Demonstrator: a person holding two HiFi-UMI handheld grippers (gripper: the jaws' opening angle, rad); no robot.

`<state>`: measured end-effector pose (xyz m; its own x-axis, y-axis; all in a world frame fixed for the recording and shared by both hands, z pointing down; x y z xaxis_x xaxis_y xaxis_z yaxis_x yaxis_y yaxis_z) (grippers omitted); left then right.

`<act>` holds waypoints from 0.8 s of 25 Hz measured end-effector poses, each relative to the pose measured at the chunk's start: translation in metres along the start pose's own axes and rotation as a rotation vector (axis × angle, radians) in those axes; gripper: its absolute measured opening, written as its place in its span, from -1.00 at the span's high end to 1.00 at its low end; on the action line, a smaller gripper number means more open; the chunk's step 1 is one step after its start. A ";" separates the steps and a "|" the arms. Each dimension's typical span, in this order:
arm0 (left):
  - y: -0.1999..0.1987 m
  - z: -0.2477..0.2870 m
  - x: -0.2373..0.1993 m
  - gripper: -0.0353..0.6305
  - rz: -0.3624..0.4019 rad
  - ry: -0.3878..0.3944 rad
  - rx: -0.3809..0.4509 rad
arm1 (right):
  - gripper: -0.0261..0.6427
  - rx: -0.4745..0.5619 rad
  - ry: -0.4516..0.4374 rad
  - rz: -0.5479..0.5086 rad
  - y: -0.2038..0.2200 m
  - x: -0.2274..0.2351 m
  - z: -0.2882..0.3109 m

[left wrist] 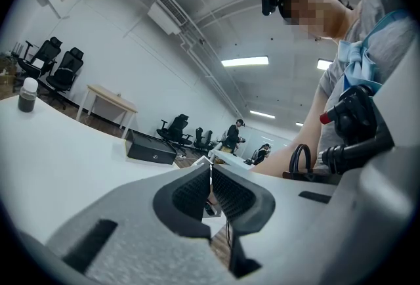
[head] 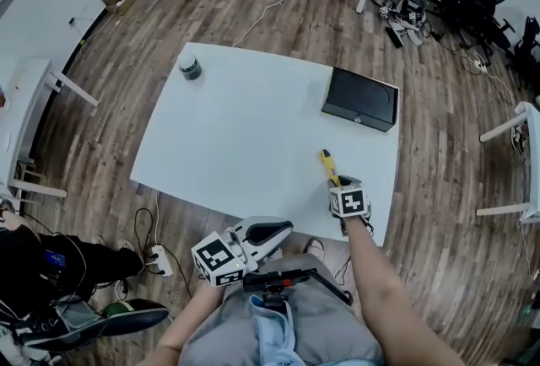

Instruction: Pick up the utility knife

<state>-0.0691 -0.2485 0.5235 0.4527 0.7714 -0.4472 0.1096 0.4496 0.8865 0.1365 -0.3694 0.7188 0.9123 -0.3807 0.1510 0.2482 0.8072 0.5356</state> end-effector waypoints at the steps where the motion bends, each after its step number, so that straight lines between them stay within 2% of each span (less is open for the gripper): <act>1: 0.002 0.000 -0.001 0.84 0.011 0.002 0.003 | 0.54 0.002 0.000 0.000 0.000 -0.001 0.000; 4: 0.008 -0.001 -0.006 0.83 0.046 0.009 0.010 | 0.54 0.018 -0.008 0.001 -0.003 -0.003 -0.002; 10: 0.003 0.002 -0.001 0.83 0.035 0.008 0.014 | 0.54 0.086 -0.052 -0.011 -0.016 -0.011 -0.011; 20: 0.006 0.007 0.001 0.84 0.050 0.021 0.018 | 0.54 0.272 -0.132 0.024 -0.032 -0.023 -0.035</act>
<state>-0.0618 -0.2484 0.5290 0.4398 0.8020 -0.4043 0.1032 0.4020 0.9098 0.1186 -0.3704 0.6696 0.8623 -0.4325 0.2634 0.1144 0.6731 0.7307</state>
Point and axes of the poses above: the fingertips, and each gripper's own axes: z forward along the fingers, x to its right, y out of its underside, the point moved 5 cm from there along -z, backward along the fingers, and after that the axes turned 6 degrees about -y, right-handed, at the moved point
